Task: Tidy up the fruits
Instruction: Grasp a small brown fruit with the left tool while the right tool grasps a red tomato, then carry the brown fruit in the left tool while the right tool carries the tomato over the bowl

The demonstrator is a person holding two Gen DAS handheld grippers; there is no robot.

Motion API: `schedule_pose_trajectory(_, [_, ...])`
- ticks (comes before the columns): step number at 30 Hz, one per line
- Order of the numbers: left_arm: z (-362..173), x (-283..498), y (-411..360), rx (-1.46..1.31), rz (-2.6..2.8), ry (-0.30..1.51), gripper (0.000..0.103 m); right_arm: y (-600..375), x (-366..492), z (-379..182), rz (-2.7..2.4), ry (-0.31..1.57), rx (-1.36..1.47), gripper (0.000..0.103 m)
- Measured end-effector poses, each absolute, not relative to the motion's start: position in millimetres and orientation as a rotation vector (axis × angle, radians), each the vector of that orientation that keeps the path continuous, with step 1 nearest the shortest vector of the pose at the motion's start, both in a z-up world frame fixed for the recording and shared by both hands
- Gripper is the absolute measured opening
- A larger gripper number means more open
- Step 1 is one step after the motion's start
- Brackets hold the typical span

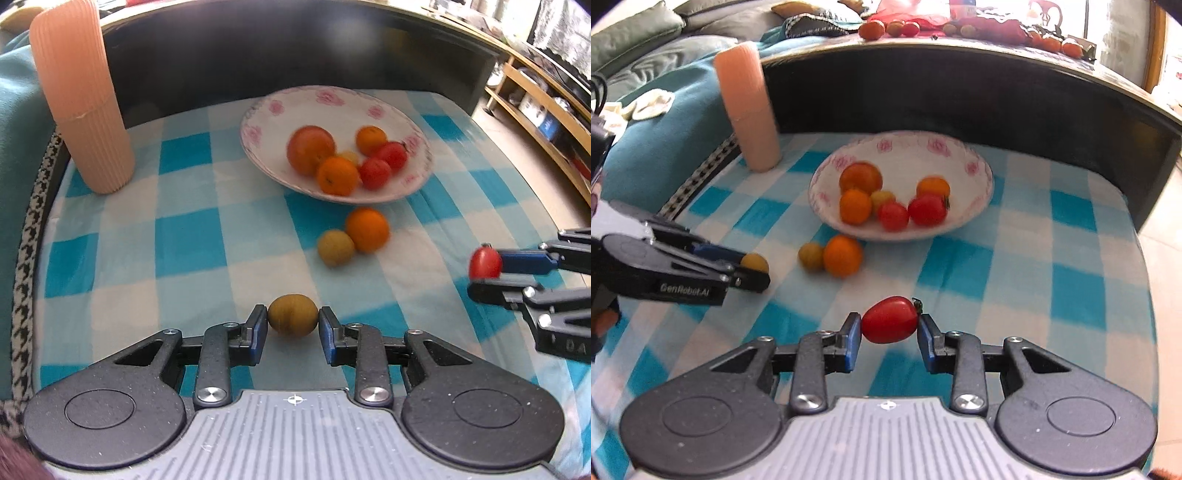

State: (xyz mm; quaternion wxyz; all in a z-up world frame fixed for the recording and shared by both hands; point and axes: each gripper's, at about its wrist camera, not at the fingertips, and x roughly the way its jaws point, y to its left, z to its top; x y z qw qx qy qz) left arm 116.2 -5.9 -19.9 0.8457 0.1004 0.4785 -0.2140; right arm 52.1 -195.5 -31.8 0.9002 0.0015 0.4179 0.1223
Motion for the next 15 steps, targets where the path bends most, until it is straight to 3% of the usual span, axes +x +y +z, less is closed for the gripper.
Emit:
schedule_pose_trajectory(9, [-25.0, 95.5, -8.9, 0.255, -0.44, 1.025, 0.039, -183.3, 14.3, -35.7, 0.287, 0.917, 0.013, 0.056])
schedule_pose_trajectory(15, [-28.5, 96.5, -10.4, 0.268, -0.458, 1.02, 0.044, -183.1, 20.8, -47.4, 0.288, 0.939, 0.013, 0.056])
